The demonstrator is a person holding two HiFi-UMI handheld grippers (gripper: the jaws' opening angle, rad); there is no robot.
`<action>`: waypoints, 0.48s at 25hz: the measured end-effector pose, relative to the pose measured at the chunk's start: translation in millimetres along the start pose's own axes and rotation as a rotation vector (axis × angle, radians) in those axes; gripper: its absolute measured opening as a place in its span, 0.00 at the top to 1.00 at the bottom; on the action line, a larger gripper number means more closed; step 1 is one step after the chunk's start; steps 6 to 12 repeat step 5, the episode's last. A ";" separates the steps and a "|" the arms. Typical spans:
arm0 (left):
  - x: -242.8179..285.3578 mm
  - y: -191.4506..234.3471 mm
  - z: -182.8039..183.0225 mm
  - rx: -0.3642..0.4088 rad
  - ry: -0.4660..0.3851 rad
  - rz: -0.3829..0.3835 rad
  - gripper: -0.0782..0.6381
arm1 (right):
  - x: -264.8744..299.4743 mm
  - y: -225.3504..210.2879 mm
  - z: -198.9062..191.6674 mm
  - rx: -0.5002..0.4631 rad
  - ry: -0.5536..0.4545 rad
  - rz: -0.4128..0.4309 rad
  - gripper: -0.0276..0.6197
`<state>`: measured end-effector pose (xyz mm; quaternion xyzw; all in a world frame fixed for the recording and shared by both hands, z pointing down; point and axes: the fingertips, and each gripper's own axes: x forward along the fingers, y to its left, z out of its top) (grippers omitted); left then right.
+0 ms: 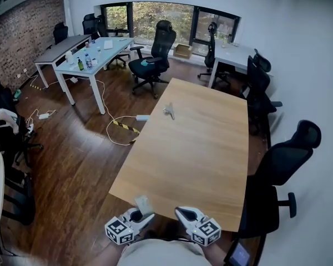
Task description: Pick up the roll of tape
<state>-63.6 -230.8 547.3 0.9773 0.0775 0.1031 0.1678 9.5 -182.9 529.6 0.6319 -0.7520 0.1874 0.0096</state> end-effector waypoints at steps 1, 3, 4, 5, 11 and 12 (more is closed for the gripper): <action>-1.8 0.3 -0.7 -0.002 -0.001 -0.003 0.74 | 0.5 2.4 0.2 -0.003 0.001 -0.002 0.95; -5.7 0.3 -3.4 -0.006 0.000 -0.014 0.74 | 0.7 7.5 -0.8 -0.007 0.003 -0.009 0.95; -7.6 -0.1 -5.0 -0.008 0.002 -0.020 0.74 | 0.5 10.0 -1.4 -0.006 0.004 -0.015 0.95; -9.5 -0.5 -6.5 -0.010 0.003 -0.026 0.74 | 0.3 12.5 -2.1 -0.005 0.005 -0.021 0.95; -9.5 -0.5 -6.5 -0.010 0.003 -0.026 0.74 | 0.3 12.5 -2.1 -0.005 0.005 -0.021 0.95; -9.5 -0.5 -6.5 -0.010 0.003 -0.026 0.74 | 0.3 12.5 -2.1 -0.005 0.005 -0.021 0.95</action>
